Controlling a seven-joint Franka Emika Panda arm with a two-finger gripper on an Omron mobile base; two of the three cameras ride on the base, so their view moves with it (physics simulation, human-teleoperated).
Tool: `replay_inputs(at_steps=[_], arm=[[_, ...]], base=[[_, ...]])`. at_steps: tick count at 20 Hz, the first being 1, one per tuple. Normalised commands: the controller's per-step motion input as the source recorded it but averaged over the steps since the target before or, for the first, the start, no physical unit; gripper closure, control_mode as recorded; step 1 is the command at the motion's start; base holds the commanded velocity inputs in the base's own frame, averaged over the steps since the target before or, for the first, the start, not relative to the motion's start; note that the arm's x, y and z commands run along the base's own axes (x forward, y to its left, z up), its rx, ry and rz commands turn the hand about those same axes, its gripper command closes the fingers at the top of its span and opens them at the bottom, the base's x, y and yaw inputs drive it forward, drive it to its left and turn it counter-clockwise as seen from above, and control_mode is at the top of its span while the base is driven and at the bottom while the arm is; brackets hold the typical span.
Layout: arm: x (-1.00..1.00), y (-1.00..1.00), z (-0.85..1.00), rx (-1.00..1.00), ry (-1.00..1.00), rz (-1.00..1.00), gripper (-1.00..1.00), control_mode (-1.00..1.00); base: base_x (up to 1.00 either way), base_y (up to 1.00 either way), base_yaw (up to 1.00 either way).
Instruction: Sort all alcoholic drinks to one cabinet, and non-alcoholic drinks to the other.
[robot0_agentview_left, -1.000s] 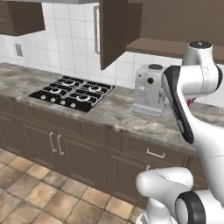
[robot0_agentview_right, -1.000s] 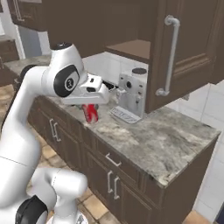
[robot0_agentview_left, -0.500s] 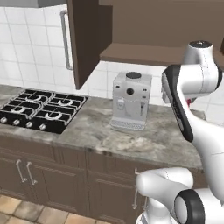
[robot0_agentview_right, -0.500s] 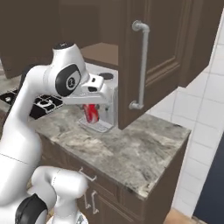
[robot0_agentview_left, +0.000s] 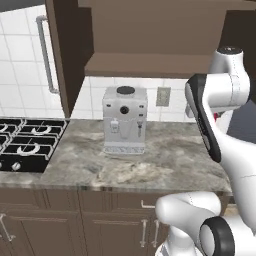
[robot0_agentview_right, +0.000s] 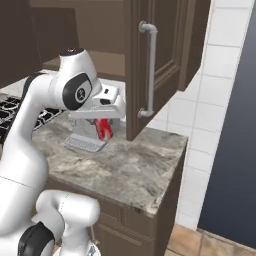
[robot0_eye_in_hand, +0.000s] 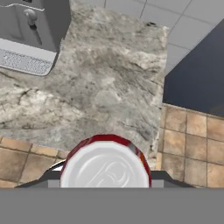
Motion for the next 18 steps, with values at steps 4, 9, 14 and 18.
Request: replay_inputs(at_steps=[4,9,14,18], arm=[[0.0,0.0,0.0,0.0,0.0,0.0,1.0,1.0],[0.0,0.0,0.0,0.0,0.0,0.0,1.0,1.0],[0.0,0.0,0.0,0.0,0.0,0.0,1.0,1.0],[0.0,0.0,0.0,0.0,0.0,0.0,1.0,1.0]], base=[[0.59,0.07,-0.31],[0.6,0.02,-0.2],[0.39,0.0,-0.07],[0.5,0.0,0.0]])
